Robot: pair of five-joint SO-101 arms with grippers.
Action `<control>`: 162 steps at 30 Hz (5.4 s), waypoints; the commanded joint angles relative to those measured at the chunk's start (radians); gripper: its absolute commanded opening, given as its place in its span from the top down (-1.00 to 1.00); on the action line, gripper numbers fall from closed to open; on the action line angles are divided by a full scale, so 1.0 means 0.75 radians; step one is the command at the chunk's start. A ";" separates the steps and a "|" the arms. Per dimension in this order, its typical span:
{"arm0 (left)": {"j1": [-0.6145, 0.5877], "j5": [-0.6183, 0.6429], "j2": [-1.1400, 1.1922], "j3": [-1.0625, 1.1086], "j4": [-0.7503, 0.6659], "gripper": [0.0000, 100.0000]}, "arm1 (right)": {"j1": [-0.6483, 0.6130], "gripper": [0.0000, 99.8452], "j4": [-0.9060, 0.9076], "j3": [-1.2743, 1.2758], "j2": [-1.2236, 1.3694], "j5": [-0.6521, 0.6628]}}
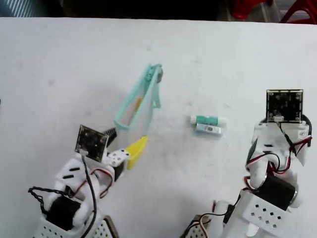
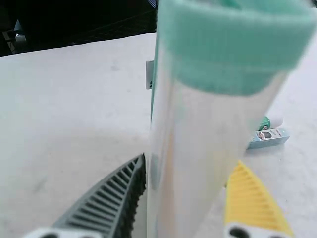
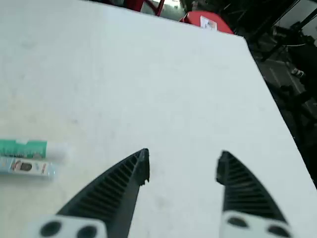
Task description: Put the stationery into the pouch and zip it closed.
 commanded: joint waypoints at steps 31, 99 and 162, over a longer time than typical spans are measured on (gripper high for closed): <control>0.013 -0.016 0.005 0.012 -0.012 0.47 | -0.760 0.73 0.517 -0.755 1.251 0.765; 0.019 -0.014 0.005 0.014 -0.010 0.47 | -0.785 0.96 0.228 -0.266 0.441 0.368; 0.017 -0.016 0.005 0.012 -0.012 0.47 | -1.574 0.97 -0.334 -0.217 0.398 -0.573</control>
